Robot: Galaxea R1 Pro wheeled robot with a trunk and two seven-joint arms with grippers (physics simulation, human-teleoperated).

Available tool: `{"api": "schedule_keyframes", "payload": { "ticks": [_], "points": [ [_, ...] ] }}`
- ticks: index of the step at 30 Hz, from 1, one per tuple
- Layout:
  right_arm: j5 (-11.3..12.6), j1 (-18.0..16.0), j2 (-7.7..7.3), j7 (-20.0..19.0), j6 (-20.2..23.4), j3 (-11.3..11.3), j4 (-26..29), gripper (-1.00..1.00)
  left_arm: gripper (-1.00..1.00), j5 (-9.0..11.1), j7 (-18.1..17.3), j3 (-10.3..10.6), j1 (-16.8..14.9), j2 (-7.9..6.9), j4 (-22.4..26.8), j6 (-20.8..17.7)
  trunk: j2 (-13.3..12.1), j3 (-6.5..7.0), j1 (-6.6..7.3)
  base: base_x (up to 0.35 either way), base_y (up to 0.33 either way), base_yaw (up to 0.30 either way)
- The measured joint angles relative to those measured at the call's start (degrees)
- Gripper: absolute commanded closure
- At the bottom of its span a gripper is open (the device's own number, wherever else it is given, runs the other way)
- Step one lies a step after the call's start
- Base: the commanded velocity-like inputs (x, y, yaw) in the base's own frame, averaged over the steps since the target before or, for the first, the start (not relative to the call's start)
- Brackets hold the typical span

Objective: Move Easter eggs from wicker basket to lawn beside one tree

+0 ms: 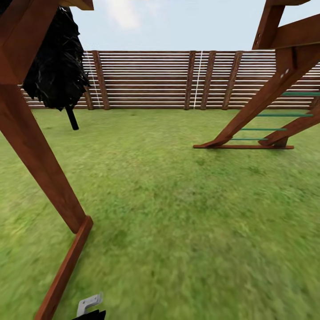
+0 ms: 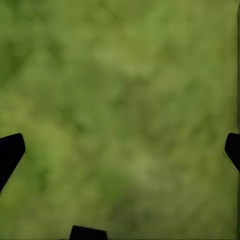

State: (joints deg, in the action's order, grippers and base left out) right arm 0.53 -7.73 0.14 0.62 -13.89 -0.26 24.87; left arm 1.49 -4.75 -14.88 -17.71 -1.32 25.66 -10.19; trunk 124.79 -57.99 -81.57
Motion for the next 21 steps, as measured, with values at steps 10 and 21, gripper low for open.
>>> {"api": "schedule_keyframes", "payload": {
  "ticks": [10, 21],
  "points": [
    [0.0, 0.1, 0.27, -0.1, 0.0, 0.0, 0.0, -1.00, -1.00, 0.0, -0.1, 0.0, 0.0, 0.00, 0.0, 0.0, 0.0, 0.00, 0.00, 0.339, 0.000, 0.000],
    [0.0, 0.1, 0.37, -0.4, -0.1, -0.1, 0.2, -1.00, -1.00, 0.0, 0.0, 0.0, 0.0, 0.00, 0.0, 0.0, 0.0, 0.00, 0.00, 0.339, 0.000, 0.000]
  ]
}}
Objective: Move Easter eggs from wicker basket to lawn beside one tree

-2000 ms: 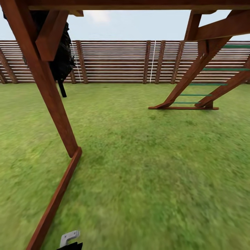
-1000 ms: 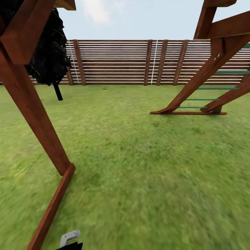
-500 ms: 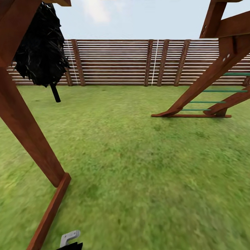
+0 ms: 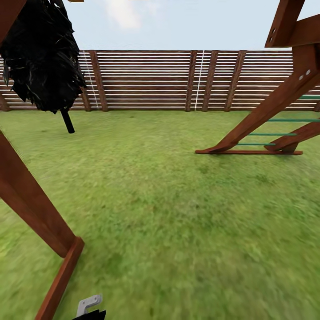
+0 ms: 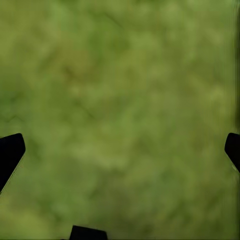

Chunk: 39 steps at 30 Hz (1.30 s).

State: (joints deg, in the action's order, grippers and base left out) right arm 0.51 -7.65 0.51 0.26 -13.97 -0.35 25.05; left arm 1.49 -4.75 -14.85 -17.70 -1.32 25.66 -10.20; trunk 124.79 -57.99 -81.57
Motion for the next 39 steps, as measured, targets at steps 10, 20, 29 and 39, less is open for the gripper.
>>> {"api": "schedule_keyframes", "payload": {
  "ticks": [10, 20, 29, 39],
  "points": [
    [-0.1, 0.0, -0.07, 0.0, 0.0, 0.0, 0.0, -1.00, -1.00, 0.0, 0.0, 0.0, 0.0, 0.00, 0.0, 0.0, 0.0, 0.00, 0.00, 0.339, 0.000, 0.000],
    [-0.1, 0.0, -0.15, 0.1, 0.0, 0.0, 0.0, -1.00, -1.00, 0.0, 0.0, 0.0, 0.0, 0.00, 0.0, 0.0, 0.0, 0.00, 0.00, 0.339, 0.000, -0.111],
    [-0.1, 0.0, -0.34, 0.3, 0.1, 0.1, 0.0, -1.00, -1.00, 0.0, 0.0, -0.1, 0.0, 0.00, 0.0, 0.0, 0.0, 0.00, 0.00, 0.339, 0.000, -0.004],
    [-0.2, 0.0, -0.33, 0.3, 0.1, 0.1, 0.0, -1.00, -1.00, 0.0, 0.0, -0.1, 0.0, 0.00, 0.0, 0.0, 0.0, 0.00, 0.00, 0.339, 0.000, 0.000]
  ]
}}
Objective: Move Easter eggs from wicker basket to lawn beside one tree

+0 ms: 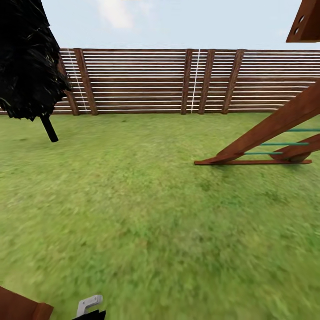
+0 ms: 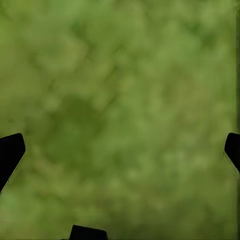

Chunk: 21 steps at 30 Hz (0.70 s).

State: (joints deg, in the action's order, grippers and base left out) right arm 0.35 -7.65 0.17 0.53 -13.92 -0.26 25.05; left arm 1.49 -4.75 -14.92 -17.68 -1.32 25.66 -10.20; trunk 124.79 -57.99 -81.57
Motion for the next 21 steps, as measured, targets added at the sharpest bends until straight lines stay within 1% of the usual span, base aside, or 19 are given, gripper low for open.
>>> {"api": "schedule_keyframes", "payload": {
  "ticks": [21],
  "points": [
    [0.0, 0.0, 0.00, 0.0, 0.0, 0.0, 0.0, -1.00, -1.00, 0.0, 0.0, 0.0, 0.0, 0.00, 0.0, 0.0, 0.0, 0.00, 0.00, 0.339, 0.000, 0.000]
  ]
}}
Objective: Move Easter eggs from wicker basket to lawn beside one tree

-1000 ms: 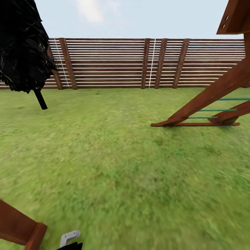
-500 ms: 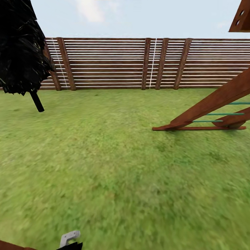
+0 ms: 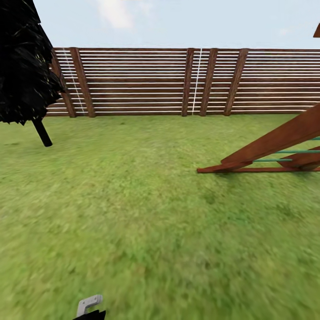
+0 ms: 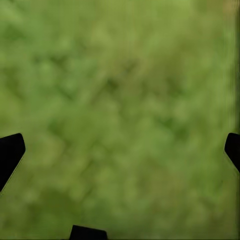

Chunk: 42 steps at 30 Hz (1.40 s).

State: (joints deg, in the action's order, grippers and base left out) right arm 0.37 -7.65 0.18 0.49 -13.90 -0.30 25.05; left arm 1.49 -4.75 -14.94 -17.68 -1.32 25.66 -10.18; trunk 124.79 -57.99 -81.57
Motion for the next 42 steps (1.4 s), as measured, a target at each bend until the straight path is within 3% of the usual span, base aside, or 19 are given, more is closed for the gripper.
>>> {"api": "schedule_keyframes", "payload": {
  "ticks": [42],
  "points": [
    [0.3, 0.0, 0.07, 0.0, -0.1, 0.0, 0.1, -1.00, -1.00, 0.0, 0.0, 0.0, 0.0, 0.00, 0.0, 0.0, 0.0, 0.00, 0.00, 0.339, 0.000, 0.000]
  ]
}}
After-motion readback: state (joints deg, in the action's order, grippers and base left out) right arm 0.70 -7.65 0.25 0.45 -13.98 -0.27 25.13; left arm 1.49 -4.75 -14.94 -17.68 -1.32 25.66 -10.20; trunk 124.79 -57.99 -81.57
